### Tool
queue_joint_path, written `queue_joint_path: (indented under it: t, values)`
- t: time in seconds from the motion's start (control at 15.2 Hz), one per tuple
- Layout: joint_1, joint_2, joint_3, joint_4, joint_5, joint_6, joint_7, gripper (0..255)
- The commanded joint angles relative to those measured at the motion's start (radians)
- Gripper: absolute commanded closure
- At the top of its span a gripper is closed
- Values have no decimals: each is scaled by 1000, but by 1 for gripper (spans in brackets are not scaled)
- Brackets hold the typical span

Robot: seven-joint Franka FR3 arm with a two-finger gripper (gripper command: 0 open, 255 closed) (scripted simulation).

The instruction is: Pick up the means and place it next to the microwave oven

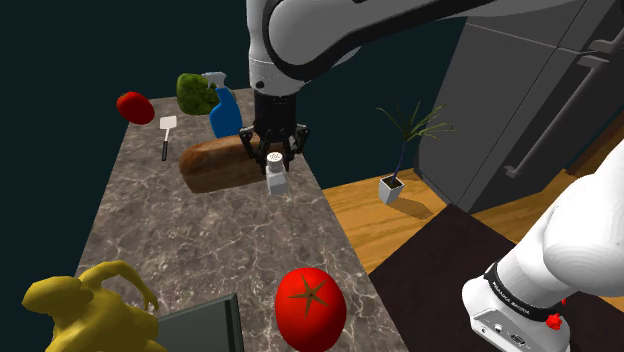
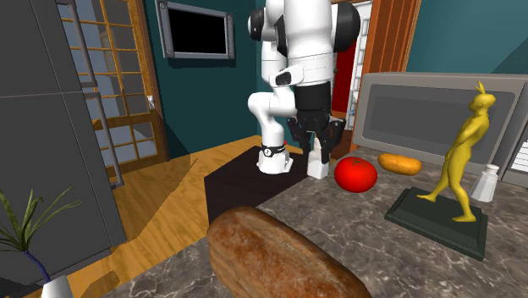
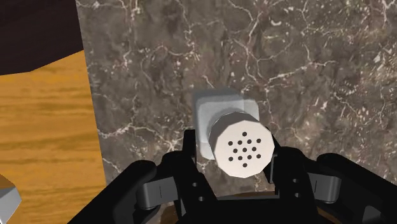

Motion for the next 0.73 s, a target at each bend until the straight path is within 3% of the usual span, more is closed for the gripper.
queue_joint_path:
  t: [0.0,0.66]
  values:
    - [-1,-10,-1,15,4,-25,0,255]
    - [-5,-27,-4,131,6,-156,11,255]
